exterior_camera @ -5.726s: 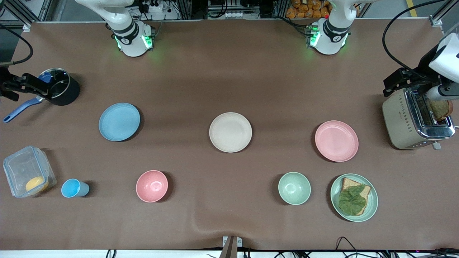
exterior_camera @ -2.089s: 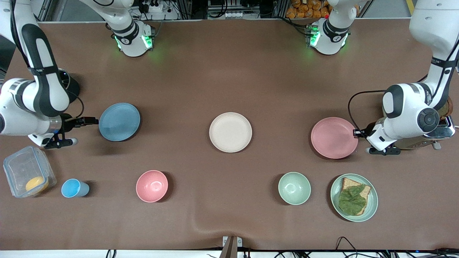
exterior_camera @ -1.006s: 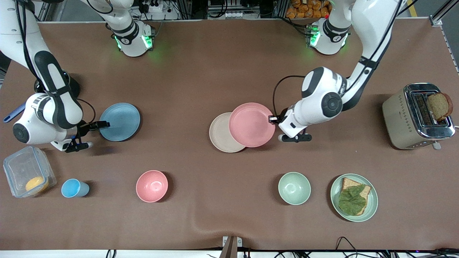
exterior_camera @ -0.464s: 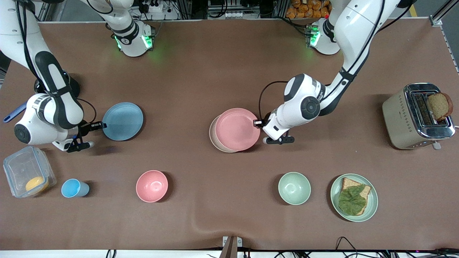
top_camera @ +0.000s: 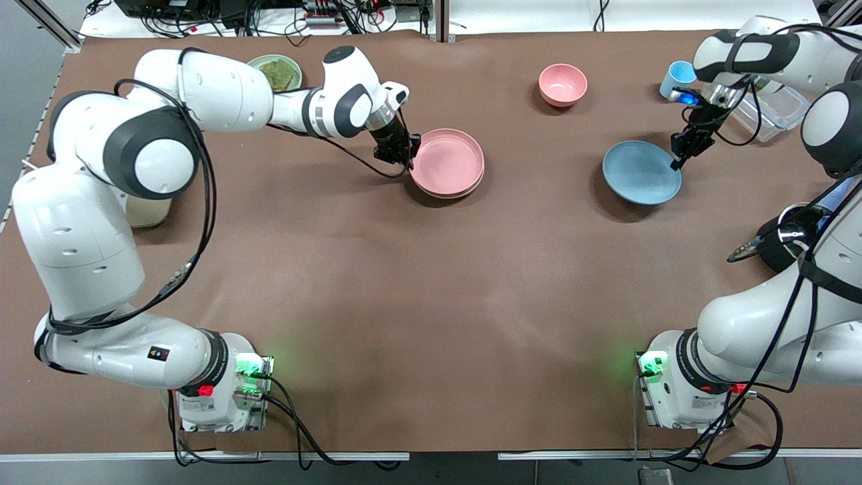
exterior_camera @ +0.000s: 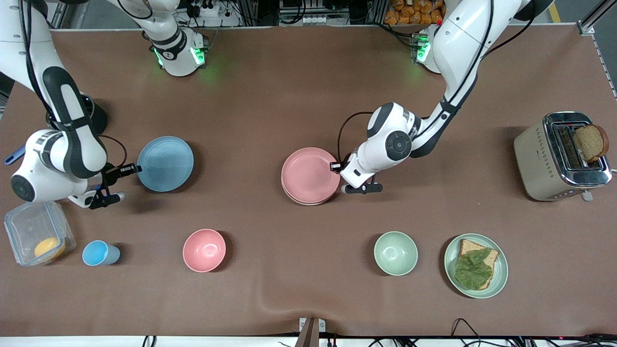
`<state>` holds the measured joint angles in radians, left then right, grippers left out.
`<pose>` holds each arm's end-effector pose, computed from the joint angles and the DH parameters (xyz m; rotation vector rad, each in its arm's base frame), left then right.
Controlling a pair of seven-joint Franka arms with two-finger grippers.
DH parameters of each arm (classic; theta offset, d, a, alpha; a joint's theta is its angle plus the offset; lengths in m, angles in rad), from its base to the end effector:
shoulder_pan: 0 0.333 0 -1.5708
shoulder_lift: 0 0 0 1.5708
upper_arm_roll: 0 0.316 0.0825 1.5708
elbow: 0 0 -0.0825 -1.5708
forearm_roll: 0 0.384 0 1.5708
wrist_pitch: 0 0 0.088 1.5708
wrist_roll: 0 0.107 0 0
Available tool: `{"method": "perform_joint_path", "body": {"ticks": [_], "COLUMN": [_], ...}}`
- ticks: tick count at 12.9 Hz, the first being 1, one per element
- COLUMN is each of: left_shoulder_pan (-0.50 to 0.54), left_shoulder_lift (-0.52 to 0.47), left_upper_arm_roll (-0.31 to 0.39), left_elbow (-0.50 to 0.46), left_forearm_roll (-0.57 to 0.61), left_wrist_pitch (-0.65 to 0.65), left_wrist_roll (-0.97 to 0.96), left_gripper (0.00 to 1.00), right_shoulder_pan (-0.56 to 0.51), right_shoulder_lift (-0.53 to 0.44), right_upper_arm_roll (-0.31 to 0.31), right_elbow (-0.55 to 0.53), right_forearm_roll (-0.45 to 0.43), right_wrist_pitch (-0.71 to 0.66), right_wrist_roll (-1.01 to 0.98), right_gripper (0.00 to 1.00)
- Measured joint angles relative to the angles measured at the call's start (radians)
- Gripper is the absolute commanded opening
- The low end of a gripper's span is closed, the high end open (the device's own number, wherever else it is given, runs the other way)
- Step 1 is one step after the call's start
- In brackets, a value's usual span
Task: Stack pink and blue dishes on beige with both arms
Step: 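Release the pink plate with the left gripper while the right gripper lifts the blue plate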
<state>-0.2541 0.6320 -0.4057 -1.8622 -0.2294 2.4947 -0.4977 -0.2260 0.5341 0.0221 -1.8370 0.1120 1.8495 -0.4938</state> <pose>0.5199 -0.3818 0.2045 2.7957 0.1355 -0.2523 0.5716 -0.1096 0.2088 -2.7711 -0.3204 0.6464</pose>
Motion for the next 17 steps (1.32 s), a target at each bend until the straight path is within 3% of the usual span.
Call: {"method": "perform_joint_path", "body": {"ticks": [5,14,15,17], "left_shoulder_pan": [-0.008,-0.015,-0.020,-0.030], "left_shoulder_lift": [0.018,0.027,0.031,0.040], "left_upper_arm_roll": [0.008,0.008,0.008,0.008], "left_elbow": [0.003,0.015,0.021,0.034], "left_forearm_roll": [0.000,0.000,0.000,0.000], "left_wrist_pitch": [0.011,0.011,0.011,0.011], "left_wrist_roll": [-0.003,-0.014,-0.015,-0.025], "left_gripper": [0.00,0.00,0.12,1.00], "right_shoulder_pan": [0.022,0.151,0.170,0.203], "right_shoulder_lift": [0.000,0.000,0.000,0.001], "right_upper_arm_roll": [0.001,0.007,0.007,0.008], "right_elbow": [0.089,0.210,0.215,0.225], "right_forearm_roll": [0.003,0.046,0.056,0.082], "right_wrist_pitch": [-0.086,-0.230,-0.232,-0.232], "right_wrist_roll": [0.026,0.278,0.310,0.373], "right_gripper": [0.00,0.00,0.00,0.00]}}
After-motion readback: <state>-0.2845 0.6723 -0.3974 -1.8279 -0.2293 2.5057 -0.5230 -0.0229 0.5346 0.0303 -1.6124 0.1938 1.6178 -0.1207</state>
